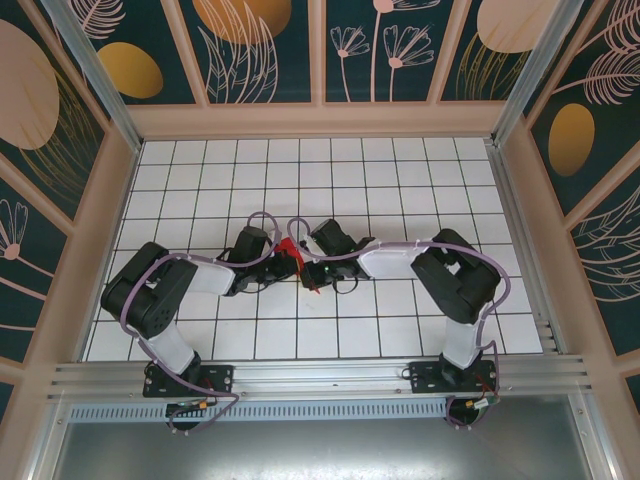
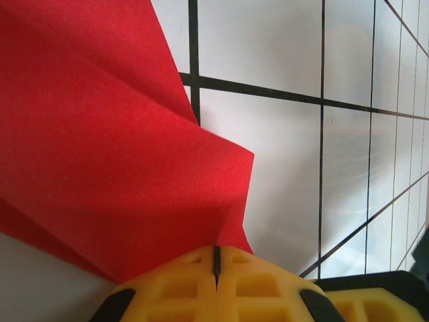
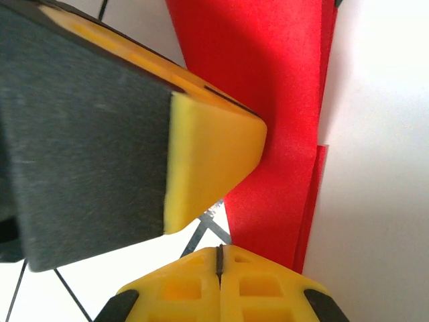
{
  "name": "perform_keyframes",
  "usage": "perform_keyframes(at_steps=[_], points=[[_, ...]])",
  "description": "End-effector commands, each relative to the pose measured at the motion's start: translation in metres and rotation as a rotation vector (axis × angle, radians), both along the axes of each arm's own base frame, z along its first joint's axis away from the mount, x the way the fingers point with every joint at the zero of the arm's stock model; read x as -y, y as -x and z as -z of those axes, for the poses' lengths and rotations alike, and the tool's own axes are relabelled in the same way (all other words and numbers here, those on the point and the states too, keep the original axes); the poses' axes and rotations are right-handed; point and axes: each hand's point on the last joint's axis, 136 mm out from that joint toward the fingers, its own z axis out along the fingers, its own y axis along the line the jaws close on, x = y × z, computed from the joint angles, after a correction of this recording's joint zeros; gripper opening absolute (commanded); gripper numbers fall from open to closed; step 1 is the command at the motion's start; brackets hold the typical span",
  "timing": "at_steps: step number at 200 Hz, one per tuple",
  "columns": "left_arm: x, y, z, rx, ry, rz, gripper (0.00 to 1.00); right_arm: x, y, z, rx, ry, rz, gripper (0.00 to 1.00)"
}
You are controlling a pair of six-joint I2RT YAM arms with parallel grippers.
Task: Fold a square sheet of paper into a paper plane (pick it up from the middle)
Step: Fold the wing for the fifth time at the center of the table.
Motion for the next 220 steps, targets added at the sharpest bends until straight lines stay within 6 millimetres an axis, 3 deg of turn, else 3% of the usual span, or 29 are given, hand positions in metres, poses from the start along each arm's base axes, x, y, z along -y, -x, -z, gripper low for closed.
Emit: perform_keyframes(at_steps=[1, 32, 67, 120, 136, 178, 198, 220], points=[[-0.017, 0.008, 0.033, -0.06, -0.118, -0.031, 0.04, -0.003, -0.005, 0.004, -0.012, 0.0, 0.009, 0.0], [-0.024, 0.01, 0.039, -0.074, -0.152, -0.052, 0.02, 0.012, 0.006, 0.019, -0.037, 0.035, 0.008, 0.0], [-0.029, 0.011, 0.043, -0.077, -0.177, -0.071, 0.0, 0.043, 0.035, 0.036, -0.062, 0.056, 0.001, 0.0], [-0.029, 0.011, 0.045, -0.074, -0.181, -0.066, 0.0, 0.077, 0.067, 0.037, -0.045, 0.018, 0.008, 0.0], [-0.029, 0.011, 0.044, -0.066, -0.176, -0.06, 0.0, 0.07, 0.059, 0.018, 0.0, -0.03, 0.026, 0.0], [-0.023, 0.007, 0.036, -0.038, -0.157, -0.036, 0.0, 0.038, 0.014, -0.059, 0.189, -0.216, 0.108, 0.0], [-0.021, 0.006, 0.033, -0.026, -0.145, -0.028, 0.0, 0.021, -0.002, -0.067, 0.206, -0.258, 0.123, 0.0], [-0.017, 0.005, 0.031, -0.016, -0.129, -0.019, 0.0, 0.007, -0.013, -0.05, 0.176, -0.227, 0.117, 0.0]])
